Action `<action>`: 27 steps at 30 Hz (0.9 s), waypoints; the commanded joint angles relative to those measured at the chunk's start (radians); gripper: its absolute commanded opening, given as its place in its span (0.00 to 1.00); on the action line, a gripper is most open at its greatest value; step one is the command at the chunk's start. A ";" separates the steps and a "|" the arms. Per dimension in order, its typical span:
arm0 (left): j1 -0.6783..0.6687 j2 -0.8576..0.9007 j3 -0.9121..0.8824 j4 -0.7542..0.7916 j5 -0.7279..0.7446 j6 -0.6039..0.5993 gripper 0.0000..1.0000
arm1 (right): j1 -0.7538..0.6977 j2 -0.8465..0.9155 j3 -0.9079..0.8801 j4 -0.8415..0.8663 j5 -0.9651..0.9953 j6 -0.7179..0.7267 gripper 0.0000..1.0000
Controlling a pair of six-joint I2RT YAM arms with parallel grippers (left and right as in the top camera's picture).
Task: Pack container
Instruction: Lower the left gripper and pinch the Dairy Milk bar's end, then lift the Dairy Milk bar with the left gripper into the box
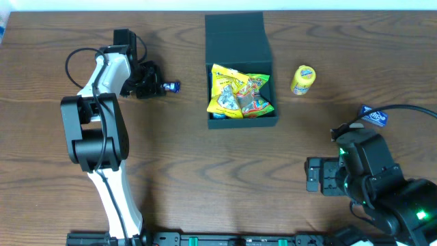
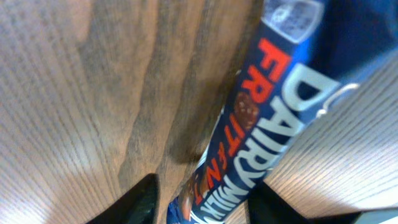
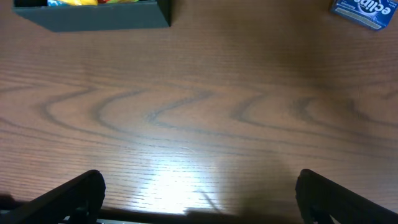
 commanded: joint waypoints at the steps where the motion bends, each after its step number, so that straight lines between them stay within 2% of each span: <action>1: 0.003 -0.013 0.007 -0.006 -0.011 0.000 0.41 | 0.008 -0.005 0.001 -0.001 0.002 0.011 0.99; 4: 0.002 -0.013 0.007 -0.006 0.004 0.000 0.41 | 0.008 -0.005 0.001 -0.002 0.002 0.011 0.99; 5: 0.002 -0.013 0.007 -0.006 0.003 0.001 0.35 | 0.008 -0.005 0.001 -0.001 0.002 0.011 0.99; 6: 0.002 -0.013 0.007 -0.006 0.003 0.003 0.24 | 0.008 -0.005 0.001 -0.001 0.002 0.011 0.99; 10: 0.002 -0.013 0.007 -0.006 -0.004 0.004 0.21 | 0.008 -0.005 0.001 -0.001 0.002 0.011 0.99; 13: 0.003 -0.013 0.007 -0.006 -0.008 0.017 0.06 | 0.008 -0.005 0.001 -0.001 0.002 0.011 0.99; 20: 0.000 -0.013 0.007 -0.003 0.013 0.031 0.05 | 0.008 -0.005 0.001 -0.001 0.002 0.011 0.99; 27: 0.000 -0.016 0.072 -0.002 0.132 0.101 0.06 | 0.008 -0.005 0.001 -0.002 0.002 0.011 0.99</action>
